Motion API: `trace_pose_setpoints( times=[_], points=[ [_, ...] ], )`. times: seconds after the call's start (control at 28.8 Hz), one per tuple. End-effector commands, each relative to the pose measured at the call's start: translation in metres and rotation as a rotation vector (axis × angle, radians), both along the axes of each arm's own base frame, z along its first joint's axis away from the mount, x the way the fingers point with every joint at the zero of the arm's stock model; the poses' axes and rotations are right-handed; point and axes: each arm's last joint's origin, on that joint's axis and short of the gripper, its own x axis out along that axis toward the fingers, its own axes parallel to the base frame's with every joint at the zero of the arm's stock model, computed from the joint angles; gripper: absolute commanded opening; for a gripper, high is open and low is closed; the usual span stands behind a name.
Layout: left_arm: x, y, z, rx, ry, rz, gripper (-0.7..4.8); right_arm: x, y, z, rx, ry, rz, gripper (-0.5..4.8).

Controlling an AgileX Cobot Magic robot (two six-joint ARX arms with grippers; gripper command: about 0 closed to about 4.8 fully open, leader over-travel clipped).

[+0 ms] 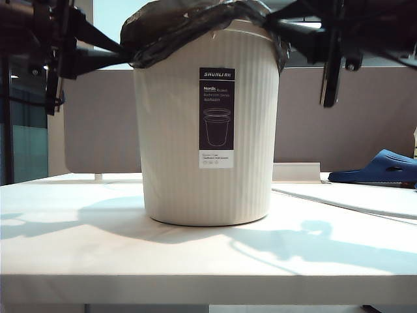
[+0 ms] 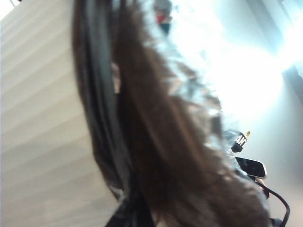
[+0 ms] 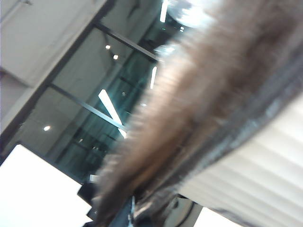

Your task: Open the ring lid of the trash can, pull out the black garbage bag inside, and place it on the table.

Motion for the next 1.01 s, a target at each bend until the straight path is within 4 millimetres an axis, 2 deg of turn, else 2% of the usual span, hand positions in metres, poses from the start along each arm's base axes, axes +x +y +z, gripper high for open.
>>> trace_pose_setpoints(
  times=[0.03, 0.28, 0.45, 0.76, 0.87, 1.01],
  points=[
    [-0.004, 0.001, 0.008, -0.008, -0.036, -0.007, -0.06, -0.004, -0.002, 0.010, 0.017, -0.063, 0.002, -0.01],
    [-0.016, 0.004, 0.019, -0.010, -0.044, -0.011, -0.06, -0.005, -0.002, 0.019, 0.028, -0.099, 0.015, -0.01],
    [-0.028, 0.008, 0.033, -0.028, -0.093, 0.012, -0.06, 0.003, 0.003, 0.044, 0.054, -0.175, 0.058, -0.01],
    [-0.029, 0.009, 0.048, -0.150, -0.136, 0.079, -0.06, 0.013, 0.009, 0.062, 0.029, -0.183, 0.100, -0.01],
    [-0.030, 0.010, 0.051, -0.170, -0.145, 0.081, -0.06, 0.016, 0.011, 0.074, 0.031, -0.212, 0.116, -0.01],
    [-0.028, 0.009, 0.069, -0.187, -0.194, 0.076, -0.06, 0.022, 0.014, 0.086, 0.021, -0.217, 0.121, -0.01]
  ],
)
